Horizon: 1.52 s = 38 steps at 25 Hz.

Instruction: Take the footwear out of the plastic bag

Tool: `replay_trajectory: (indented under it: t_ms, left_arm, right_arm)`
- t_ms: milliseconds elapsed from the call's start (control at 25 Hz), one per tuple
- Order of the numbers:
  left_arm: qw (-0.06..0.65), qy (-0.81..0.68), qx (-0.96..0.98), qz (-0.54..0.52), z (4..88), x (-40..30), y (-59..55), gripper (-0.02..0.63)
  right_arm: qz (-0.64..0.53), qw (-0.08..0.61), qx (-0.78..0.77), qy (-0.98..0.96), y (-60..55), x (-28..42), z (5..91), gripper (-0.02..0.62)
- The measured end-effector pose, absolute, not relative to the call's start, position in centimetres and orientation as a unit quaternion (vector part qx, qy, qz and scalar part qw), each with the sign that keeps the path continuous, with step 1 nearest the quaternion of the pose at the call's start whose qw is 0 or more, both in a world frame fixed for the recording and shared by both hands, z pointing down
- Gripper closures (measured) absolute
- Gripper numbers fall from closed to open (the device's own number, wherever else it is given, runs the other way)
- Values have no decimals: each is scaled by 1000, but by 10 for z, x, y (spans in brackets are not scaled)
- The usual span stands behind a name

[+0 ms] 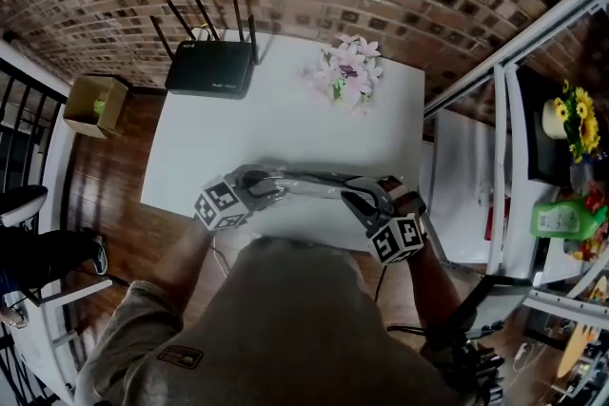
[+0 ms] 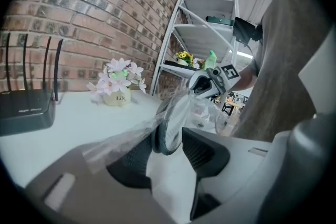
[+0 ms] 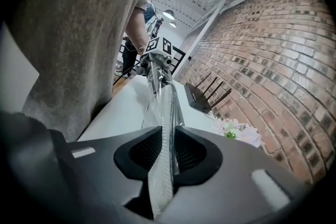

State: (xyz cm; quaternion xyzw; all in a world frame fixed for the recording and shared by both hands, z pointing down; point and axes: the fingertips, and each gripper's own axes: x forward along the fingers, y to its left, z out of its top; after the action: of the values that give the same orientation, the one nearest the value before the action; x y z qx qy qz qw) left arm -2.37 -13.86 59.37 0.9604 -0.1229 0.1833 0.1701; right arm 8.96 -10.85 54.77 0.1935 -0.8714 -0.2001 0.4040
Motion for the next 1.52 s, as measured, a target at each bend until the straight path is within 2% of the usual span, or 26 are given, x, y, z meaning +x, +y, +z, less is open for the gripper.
replay_trajectory:
  t_ms: [520,760,920,1280,1520]
  left_arm:
    - [140,-67,971,183,575,-30,-140,442]
    - [81,-58,971,215,578,-30,-134,495]
    - [45,-56,971,229,569,-30,-133,509]
    - [15,-65,965,252,572,-42,-138,515]
    - [-27,-57,962,265,568,-40,-135,514]
  right_arm:
    - [-200,374,173,-889,-109,77,525,512]
    - [-196,384,171,-886,-110,78,532,506]
    - [-179,401,156,-885,-110,80,541,487]
    - [-148,418,162,-882,-126,91,537,390]
    - [-95,486,92,-864,-133,94,551,370]
